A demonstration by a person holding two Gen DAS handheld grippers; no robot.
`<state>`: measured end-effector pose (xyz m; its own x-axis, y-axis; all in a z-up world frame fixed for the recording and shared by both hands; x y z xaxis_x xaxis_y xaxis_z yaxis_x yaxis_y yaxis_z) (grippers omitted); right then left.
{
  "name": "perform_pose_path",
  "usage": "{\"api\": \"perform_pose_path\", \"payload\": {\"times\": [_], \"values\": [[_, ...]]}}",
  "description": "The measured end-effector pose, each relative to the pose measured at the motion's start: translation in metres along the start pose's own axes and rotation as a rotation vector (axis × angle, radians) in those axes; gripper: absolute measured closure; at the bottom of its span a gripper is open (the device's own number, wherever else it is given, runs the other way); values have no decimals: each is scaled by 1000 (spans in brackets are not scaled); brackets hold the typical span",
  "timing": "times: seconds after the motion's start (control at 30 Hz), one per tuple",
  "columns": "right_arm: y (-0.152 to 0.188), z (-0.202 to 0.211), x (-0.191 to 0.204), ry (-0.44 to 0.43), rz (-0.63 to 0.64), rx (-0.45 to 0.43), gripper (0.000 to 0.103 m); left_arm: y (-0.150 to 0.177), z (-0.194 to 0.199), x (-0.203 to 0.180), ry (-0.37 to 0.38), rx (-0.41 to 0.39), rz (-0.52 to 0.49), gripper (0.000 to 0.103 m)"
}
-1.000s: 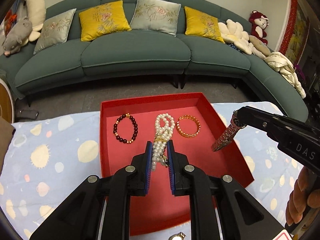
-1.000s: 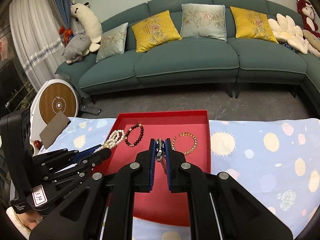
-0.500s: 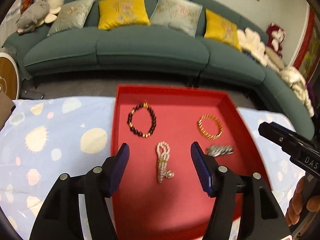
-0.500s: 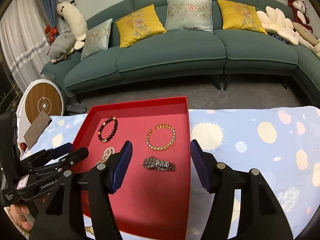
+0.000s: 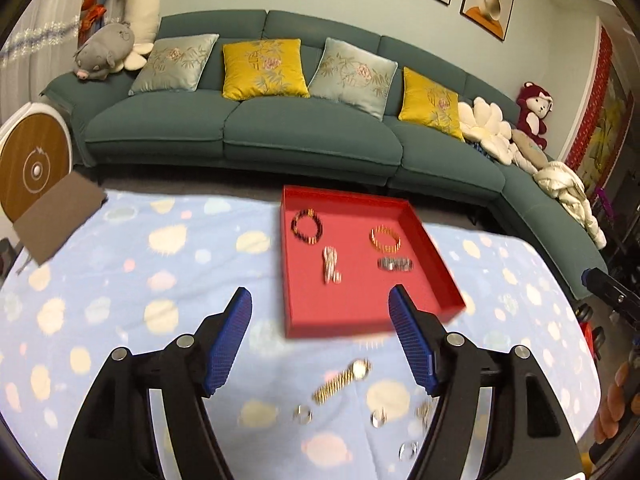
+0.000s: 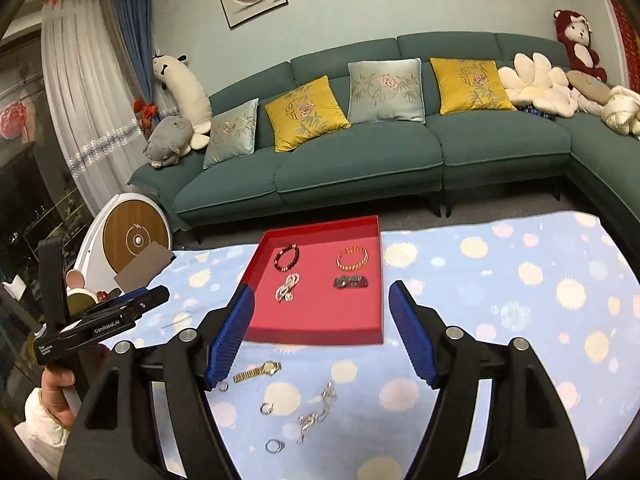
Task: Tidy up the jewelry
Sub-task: 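Lift both open grippers away from the red box, then close the right gripper on the silver chain necklace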
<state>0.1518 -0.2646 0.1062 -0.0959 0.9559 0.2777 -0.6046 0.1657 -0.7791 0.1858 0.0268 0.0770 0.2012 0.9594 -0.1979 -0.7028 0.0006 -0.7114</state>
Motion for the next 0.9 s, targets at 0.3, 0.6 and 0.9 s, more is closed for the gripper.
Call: {"api": "perform_pose_path", "payload": {"times": [0.3,0.6,0.9], "values": [[76,-18,5,78,59,150,36,71,-16,-2,-48,101,-58,35],[107,-90,5,125,111,294,52,85,-47,-2,-75,131,-97,35],[125,-131,14,144,147,366,55,88,-56,0,-70,151,-103,35]]}}
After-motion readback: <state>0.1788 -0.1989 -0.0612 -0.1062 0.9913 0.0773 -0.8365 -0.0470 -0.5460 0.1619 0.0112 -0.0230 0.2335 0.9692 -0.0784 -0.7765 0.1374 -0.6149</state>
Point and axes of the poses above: each gripper's, at about its wrist camera, not at the fingertips, and z roughly against the way its jaws point, x to its left, y to its underside, the point moved 2 cm from there along -z, roughly the way its jaws point, and after that the axes turned 2 degrees about x, right-handed, at the moved point
